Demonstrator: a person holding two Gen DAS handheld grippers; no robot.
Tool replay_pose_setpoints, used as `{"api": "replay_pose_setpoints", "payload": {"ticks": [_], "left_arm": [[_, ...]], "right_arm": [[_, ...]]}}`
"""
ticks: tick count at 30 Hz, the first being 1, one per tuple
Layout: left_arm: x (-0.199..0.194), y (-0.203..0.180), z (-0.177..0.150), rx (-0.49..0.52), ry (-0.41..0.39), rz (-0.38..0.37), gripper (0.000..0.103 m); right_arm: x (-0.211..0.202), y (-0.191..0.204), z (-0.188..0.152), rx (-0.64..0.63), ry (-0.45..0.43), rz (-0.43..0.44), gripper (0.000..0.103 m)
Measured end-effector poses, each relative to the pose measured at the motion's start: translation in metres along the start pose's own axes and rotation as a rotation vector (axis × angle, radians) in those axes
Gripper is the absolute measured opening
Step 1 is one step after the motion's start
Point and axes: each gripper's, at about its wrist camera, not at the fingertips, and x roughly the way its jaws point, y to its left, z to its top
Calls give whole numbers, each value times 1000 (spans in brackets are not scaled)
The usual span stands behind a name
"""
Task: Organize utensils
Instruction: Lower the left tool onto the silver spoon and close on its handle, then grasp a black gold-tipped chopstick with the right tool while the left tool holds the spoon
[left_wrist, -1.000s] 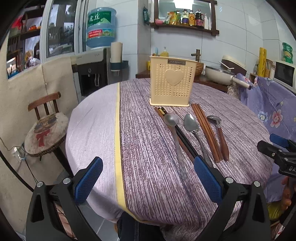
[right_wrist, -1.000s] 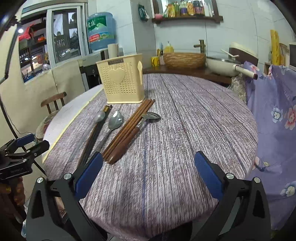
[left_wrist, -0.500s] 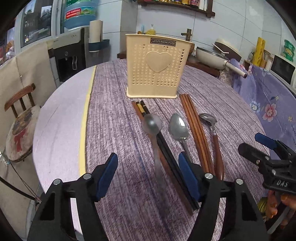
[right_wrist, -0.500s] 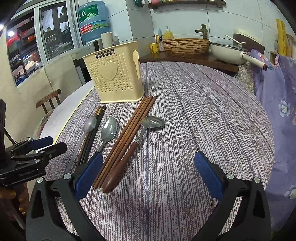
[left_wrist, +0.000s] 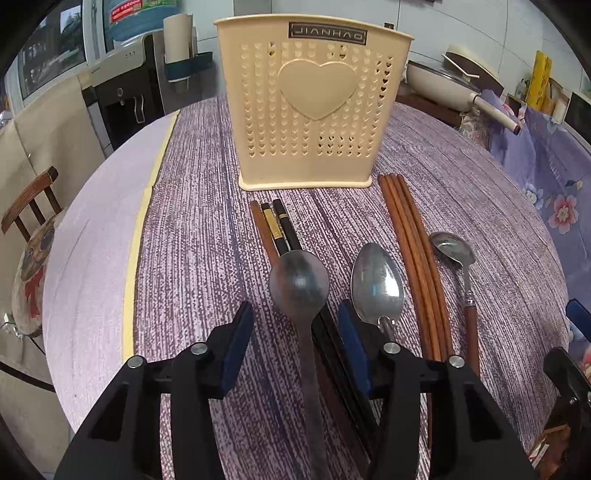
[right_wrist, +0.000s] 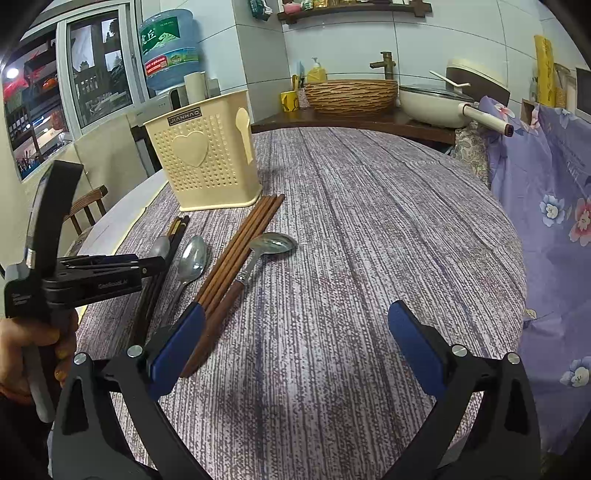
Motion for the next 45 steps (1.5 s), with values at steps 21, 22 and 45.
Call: {"api": "replay_pose_setpoints", "payload": {"ticks": [21, 22, 45], "left_arm": [[-1, 11, 18, -50, -33, 50, 36], [-4, 16, 18, -60, -38, 53, 36], [10, 75, 15, -184, 12, 106, 36]], "right_arm": [[23, 12, 5, -9, 58, 32, 98], [23, 14, 6, -13, 56, 31, 98], [118, 137, 69, -224, 270, 292, 34]]}}
